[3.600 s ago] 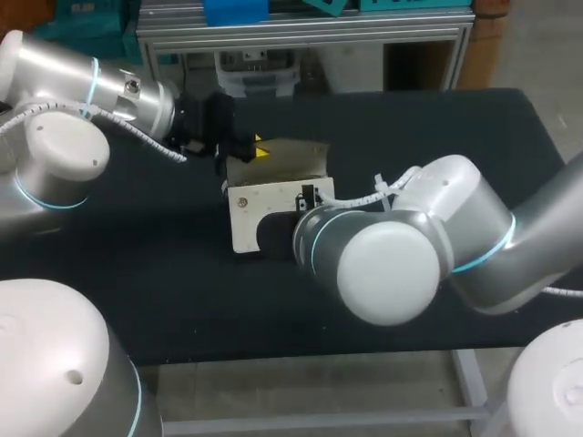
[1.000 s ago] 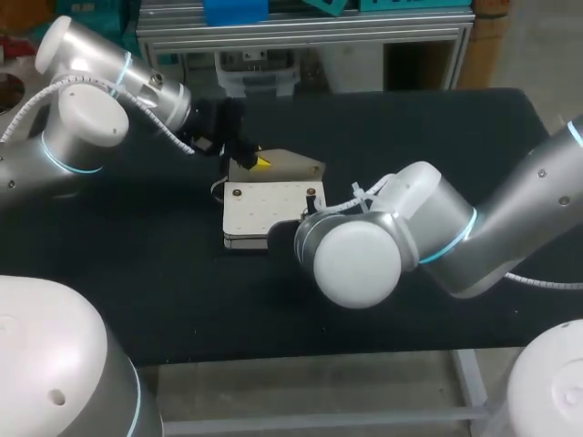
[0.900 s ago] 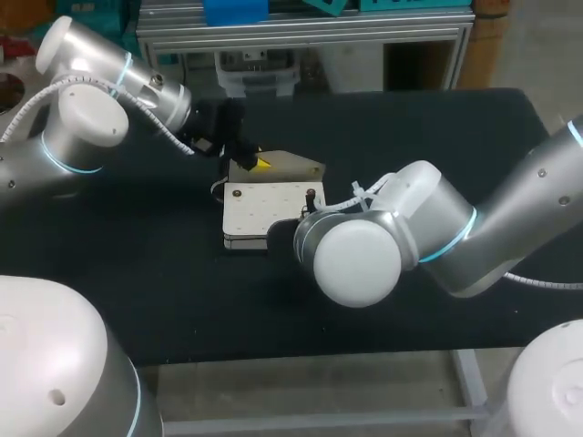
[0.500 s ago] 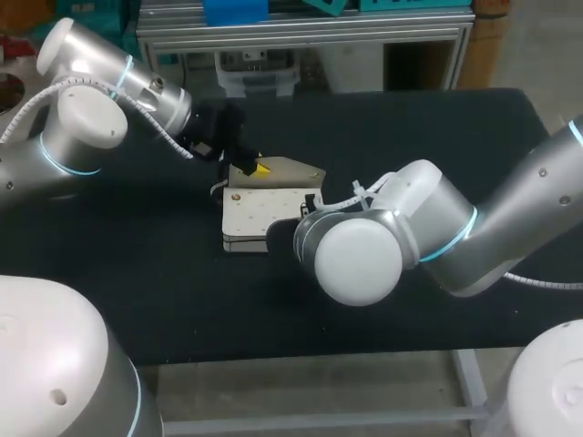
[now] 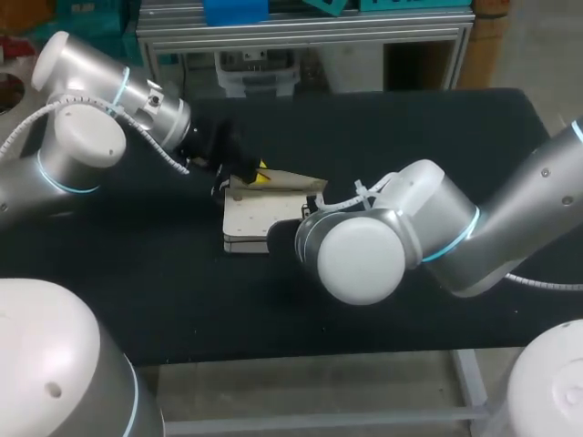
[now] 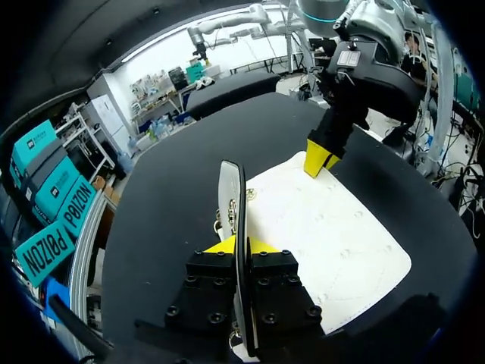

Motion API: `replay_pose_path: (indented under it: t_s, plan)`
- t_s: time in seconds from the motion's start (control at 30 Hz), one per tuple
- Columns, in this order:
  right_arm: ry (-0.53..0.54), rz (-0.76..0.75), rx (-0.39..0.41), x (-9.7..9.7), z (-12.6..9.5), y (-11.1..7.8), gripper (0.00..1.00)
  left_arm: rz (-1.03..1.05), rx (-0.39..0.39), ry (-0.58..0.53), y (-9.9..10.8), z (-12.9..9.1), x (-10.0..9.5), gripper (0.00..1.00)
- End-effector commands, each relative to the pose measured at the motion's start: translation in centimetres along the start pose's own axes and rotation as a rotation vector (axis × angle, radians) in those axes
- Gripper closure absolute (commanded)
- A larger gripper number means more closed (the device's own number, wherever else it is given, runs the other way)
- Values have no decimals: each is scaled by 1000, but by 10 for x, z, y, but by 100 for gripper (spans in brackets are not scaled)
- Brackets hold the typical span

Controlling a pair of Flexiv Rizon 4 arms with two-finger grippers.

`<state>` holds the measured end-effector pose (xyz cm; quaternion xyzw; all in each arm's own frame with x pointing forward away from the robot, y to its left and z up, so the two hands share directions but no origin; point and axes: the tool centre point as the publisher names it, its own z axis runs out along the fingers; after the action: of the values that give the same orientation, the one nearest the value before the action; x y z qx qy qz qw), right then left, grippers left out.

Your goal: Pick up the bag, open it, inspect its contents, close it, and place it on the opposite side

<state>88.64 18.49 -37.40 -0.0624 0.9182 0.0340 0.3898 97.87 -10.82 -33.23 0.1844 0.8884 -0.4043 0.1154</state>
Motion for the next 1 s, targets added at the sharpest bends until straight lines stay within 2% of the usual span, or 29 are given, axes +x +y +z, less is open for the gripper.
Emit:
replay_pose_path:
  t_s: [0.03, 0.53, 0.57, 0.63, 0.73, 0.77, 0.83, 0.87, 0.9, 1.0]
  plan:
    - [-527, -1, -68, 5, 1, -4, 100, 52, -12, -61, 0, 0, 15, 100]
    - [-527, -1, -68, 5, 1, -4, 100, 223, -12, -28, 13, 11, 44, 100]
    - [-527, -1, -68, 5, 1, -4, 100, 220, -12, -42, 12, 10, 44, 90]
    - [-527, -1, -68, 5, 1, -4, 100, 221, -1, -63, 8, 6, 45, 77]
    - [-527, -1, -68, 5, 1, -4, 100, 237, 4, -95, 0, 0, 42, 45]
    - [-527, -1, -68, 5, 1, -4, 100, 242, 13, -103, -3, -2, 41, 41]
    - [-527, -1, -68, 5, 1, -4, 100, 258, 18, -119, -8, -6, 39, 40]
    - [-527, -1, -68, 5, 1, -4, 100, 265, 20, -126, -11, -7, 38, 44]
    - [-527, -1, -68, 5, 1, -4, 100, 270, 26, -133, -14, -9, 36, 52]
    - [-527, -1, -68, 5, 1, -4, 100, 285, 20, -148, -18, -11, 32, 64]
